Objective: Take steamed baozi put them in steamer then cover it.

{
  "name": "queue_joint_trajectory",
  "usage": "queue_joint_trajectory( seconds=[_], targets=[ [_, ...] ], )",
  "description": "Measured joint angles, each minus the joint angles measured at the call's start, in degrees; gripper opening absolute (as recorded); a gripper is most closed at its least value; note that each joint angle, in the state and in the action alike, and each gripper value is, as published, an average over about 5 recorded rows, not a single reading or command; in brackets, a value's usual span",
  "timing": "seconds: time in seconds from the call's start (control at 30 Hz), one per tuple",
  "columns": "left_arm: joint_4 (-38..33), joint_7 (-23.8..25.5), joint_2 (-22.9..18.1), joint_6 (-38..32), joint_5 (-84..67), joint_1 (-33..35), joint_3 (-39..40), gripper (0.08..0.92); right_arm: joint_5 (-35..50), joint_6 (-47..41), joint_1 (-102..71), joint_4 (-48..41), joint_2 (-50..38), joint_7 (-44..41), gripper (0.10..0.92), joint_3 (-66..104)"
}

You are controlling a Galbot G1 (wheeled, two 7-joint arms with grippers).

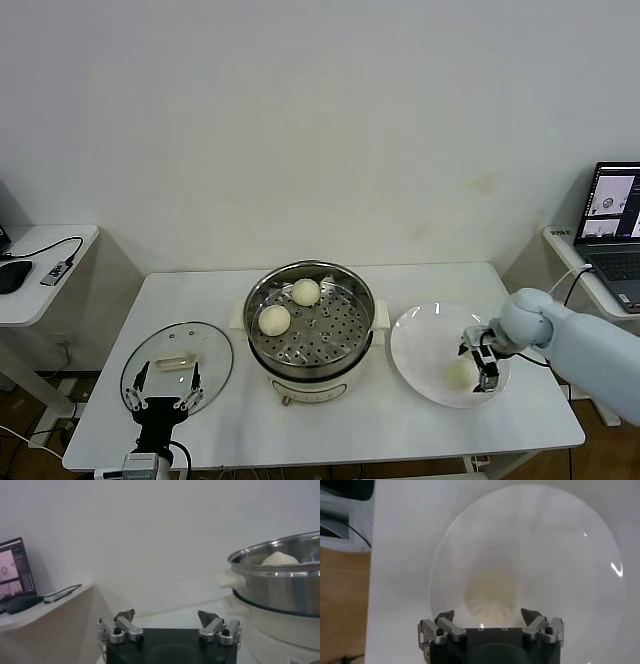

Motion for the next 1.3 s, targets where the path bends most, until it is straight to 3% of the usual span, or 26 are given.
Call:
queue_joint_trajectory(
  seconds=[0.47, 0.97, 1.3],
  targets=[
    [0.19, 0.08, -0.03, -0.01, -0.14, -0.17, -0.11, 0.823, -0.67, -0.21, -0.04, -1.68, 2.30, -0.29, 0.558, 0.16],
    [-0.30, 0.25, 0.28, 0.13, -0.10, -0.45, 0.46, 0.823, 4.87, -0.84, 11.87, 0.15, 0.19, -3.21, 0.551, -3.26],
    [-1.22, 0.32, 0.64, 0.14, -0.56, -0.10, -0.07, 0.823, 11.71, -0.68, 27.99, 0.25, 4.82, -3.24, 0.558, -9.79]
  ],
)
